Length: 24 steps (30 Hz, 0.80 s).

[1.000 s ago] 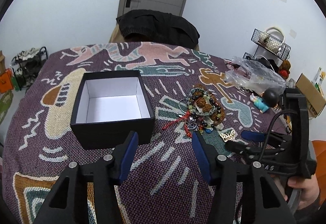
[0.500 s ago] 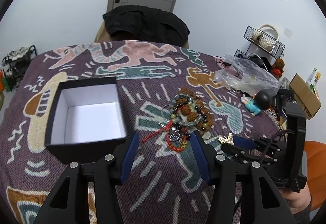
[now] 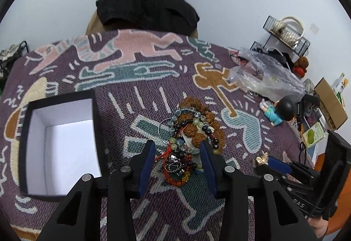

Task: Organize jewelry
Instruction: 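Grasp the gold butterfly with right tool while left tool grasps the dark bead bracelet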

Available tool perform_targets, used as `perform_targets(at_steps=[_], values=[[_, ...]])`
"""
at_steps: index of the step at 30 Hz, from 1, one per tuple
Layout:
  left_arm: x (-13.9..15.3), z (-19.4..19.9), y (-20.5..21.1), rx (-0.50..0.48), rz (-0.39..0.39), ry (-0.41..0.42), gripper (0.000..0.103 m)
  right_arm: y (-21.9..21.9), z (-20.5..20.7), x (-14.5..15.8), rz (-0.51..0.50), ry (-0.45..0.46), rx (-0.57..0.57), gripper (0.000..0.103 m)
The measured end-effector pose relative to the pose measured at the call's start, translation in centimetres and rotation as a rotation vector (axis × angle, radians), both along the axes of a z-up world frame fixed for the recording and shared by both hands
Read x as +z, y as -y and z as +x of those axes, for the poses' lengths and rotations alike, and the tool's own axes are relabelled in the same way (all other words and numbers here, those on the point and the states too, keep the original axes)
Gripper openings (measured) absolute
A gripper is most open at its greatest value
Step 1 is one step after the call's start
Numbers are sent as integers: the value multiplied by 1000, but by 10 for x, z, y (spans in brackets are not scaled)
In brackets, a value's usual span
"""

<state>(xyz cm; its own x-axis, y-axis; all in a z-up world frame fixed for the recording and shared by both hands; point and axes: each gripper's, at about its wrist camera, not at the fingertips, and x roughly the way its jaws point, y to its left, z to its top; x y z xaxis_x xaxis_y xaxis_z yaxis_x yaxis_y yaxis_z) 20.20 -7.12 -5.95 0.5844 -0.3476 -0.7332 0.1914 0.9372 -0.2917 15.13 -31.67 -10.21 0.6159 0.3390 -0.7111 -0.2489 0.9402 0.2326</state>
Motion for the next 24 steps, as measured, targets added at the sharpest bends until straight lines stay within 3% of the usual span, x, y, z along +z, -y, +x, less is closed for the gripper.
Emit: perform_targets(at_steps=[2, 14, 19, 21, 22, 24], values=[[-5, 7, 2, 3, 0, -25, 34, 4, -2, 0, 11, 2, -4, 34], [-17, 30, 15, -11, 65, -74, 31, 12, -5, 0, 33, 5, -6, 34], [-23, 35, 17, -23, 57, -94, 29, 14, -6, -1, 36, 2, -8, 34], [-23, 36, 16, -22, 51, -100, 18, 15, -6, -1, 37, 1, -9, 34], [-24, 36, 15, -17, 50, -107, 8, 15, -6, -1, 37, 1, -10, 34], [-22, 35, 12, -12, 42, -100, 8, 16, -6, 0, 37, 3, -10, 34]])
